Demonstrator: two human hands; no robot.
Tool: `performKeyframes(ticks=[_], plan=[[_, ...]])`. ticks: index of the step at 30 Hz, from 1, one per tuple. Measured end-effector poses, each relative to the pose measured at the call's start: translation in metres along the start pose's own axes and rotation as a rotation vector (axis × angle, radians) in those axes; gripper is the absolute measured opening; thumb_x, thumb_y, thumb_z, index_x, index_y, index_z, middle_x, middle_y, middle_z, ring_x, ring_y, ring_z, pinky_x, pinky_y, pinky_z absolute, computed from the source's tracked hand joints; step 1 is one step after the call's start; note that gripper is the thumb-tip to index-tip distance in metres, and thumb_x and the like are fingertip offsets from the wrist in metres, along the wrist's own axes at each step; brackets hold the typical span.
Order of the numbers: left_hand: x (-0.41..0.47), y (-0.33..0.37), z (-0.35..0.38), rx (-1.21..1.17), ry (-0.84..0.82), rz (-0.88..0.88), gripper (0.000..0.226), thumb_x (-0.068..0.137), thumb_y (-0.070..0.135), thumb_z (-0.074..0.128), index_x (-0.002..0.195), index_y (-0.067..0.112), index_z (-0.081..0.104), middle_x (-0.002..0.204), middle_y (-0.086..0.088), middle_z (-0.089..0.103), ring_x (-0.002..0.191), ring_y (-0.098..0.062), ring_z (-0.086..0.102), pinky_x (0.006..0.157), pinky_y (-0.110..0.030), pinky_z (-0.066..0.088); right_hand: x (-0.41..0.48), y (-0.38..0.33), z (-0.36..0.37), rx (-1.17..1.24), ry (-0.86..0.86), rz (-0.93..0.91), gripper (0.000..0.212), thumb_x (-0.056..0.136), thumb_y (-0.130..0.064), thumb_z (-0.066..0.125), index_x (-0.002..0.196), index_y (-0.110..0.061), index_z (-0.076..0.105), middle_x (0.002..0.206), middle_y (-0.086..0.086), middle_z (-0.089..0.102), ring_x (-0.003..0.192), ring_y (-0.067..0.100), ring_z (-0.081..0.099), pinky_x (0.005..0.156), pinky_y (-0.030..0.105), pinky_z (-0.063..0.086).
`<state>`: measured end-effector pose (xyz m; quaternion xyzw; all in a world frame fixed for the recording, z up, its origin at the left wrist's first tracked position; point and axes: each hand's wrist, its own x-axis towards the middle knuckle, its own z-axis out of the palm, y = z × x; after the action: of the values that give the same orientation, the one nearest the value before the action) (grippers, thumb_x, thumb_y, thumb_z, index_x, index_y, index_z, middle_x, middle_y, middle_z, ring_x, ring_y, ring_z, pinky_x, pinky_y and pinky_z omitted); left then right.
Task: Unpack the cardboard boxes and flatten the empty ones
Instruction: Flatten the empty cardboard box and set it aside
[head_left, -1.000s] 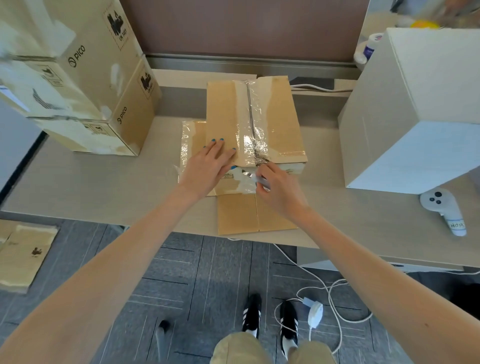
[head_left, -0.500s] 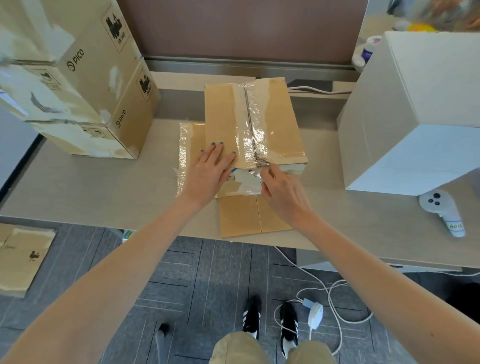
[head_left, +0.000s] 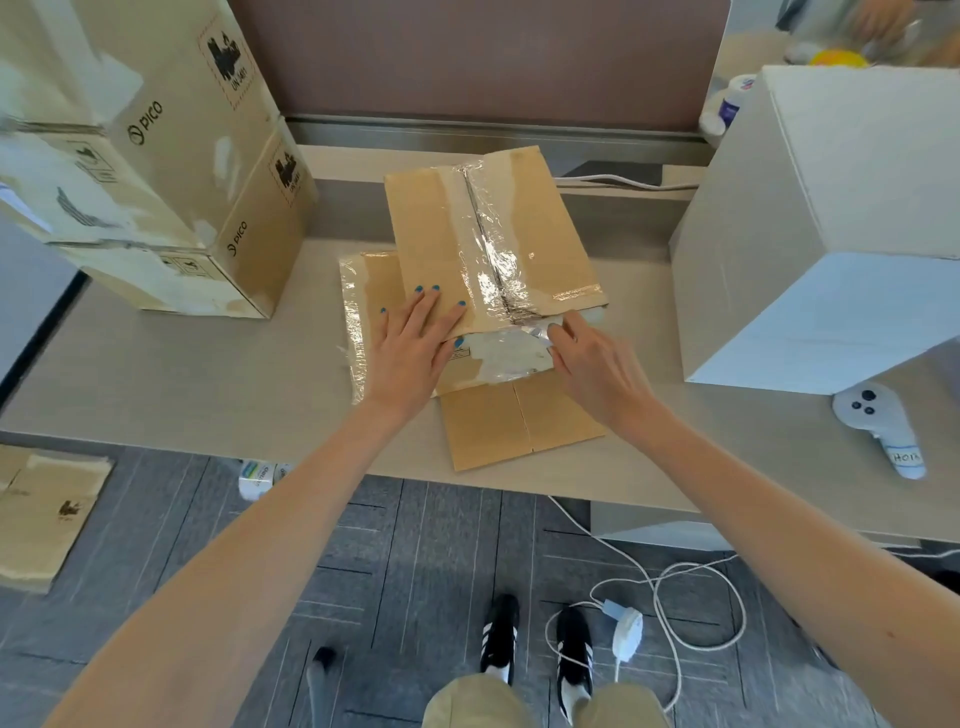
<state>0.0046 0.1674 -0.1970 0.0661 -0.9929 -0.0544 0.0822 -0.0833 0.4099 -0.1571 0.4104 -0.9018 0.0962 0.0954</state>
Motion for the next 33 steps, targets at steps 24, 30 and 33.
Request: performKeyframes(ticks=[24, 30, 33], plan=[[0.018, 0.041, -0.029, -0.118, -0.041, -0.259, 0.033, 0.104, 0.033, 0.038, 0.134, 0.026, 0.047, 0.157, -0.002, 0.030, 0.147, -0.021, 0.022, 0.118, -0.051, 0.012, 0.043, 0.017, -0.011, 0.206, -0.118, 0.060, 0.017, 0.098, -0.015, 0.044, 0.113, -0.008, 0.049, 0.114, 0.005, 0.050, 0.075, 0.035, 0.058, 0.065, 0.042, 0.049], [0.061, 0.027, -0.027, -0.131, -0.053, -0.263, 0.038, 0.100, 0.028, 0.044, 0.138, 0.024, 0.044, 0.160, -0.002, 0.026, 0.149, -0.023, 0.018, 0.120, -0.051, 0.012, 0.091, 0.020, 0.003, 0.239, -0.147, 0.108, 0.021, 0.096, -0.018, 0.049, 0.116, -0.010, 0.050, 0.118, 0.004, 0.049, 0.081, 0.032, 0.059, 0.068, 0.040, 0.049], [0.090, 0.012, -0.025, -0.126, -0.038, -0.237, 0.035, 0.100, 0.027, 0.044, 0.134, 0.021, 0.046, 0.158, -0.004, 0.028, 0.147, -0.026, 0.022, 0.119, -0.051, 0.012, 0.120, 0.024, 0.014, 0.263, -0.114, 0.123, 0.019, 0.096, -0.019, 0.050, 0.113, -0.011, 0.051, 0.115, 0.003, 0.050, 0.080, 0.031, 0.059, 0.067, 0.039, 0.048]])
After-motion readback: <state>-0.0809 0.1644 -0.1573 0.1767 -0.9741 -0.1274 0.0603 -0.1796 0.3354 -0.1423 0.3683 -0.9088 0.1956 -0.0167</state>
